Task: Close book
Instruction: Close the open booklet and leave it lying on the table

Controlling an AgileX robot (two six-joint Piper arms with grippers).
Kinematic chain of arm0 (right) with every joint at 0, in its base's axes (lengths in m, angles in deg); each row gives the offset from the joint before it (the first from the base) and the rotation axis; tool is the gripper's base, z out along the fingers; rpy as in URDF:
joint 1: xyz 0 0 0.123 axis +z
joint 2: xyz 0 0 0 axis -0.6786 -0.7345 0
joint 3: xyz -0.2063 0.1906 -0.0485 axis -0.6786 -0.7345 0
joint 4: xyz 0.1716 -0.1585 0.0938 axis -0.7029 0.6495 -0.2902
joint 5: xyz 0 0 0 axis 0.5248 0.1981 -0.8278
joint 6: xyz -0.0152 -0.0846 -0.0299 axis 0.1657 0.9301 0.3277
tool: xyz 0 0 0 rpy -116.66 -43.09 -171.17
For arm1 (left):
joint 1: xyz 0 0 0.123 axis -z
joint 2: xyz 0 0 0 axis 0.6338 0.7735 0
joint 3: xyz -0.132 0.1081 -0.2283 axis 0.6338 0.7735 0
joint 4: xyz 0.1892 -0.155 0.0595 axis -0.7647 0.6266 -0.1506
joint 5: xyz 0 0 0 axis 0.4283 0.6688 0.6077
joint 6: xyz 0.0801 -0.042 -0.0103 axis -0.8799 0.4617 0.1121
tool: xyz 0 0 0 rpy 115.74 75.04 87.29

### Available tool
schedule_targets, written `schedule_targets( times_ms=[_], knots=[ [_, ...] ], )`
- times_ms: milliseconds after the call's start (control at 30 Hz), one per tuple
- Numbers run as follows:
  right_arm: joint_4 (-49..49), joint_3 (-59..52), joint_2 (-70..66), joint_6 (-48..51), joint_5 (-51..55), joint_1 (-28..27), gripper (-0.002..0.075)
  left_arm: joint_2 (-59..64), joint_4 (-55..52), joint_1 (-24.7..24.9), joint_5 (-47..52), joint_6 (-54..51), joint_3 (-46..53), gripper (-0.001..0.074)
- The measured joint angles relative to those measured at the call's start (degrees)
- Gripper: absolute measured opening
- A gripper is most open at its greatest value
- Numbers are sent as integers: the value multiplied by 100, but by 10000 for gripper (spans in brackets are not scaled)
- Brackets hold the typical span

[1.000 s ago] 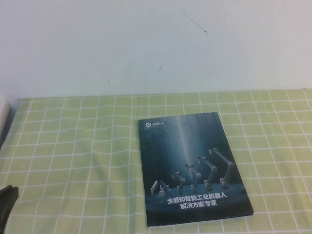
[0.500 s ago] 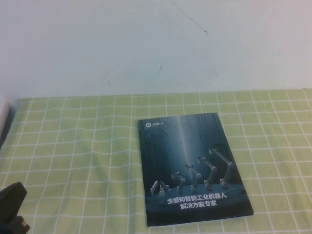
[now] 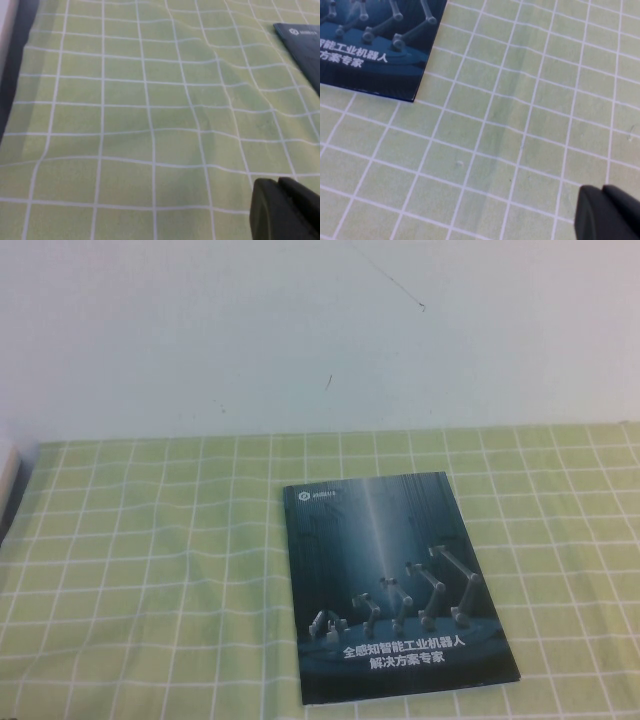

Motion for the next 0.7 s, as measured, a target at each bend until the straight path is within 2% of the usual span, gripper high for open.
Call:
schedule_targets(
  times_ms=[167, 300, 533, 700],
  knots=[
    [0, 0, 0, 0, 0, 0, -3, -1135, -13, -407, -157, 25, 663, -3],
    [-25, -3, 11, 0, 4, 0, -3, -1258, -36, -580, -159, 25, 691, -3],
    [-28, -3, 15, 0, 4, 0, -3, -1284, -226, -583, -103, -74, 691, -3],
    [-49, -3, 15, 0, 4, 0, -3, -1284, -172, -589, -163, -1618, 691, -3]
  ],
)
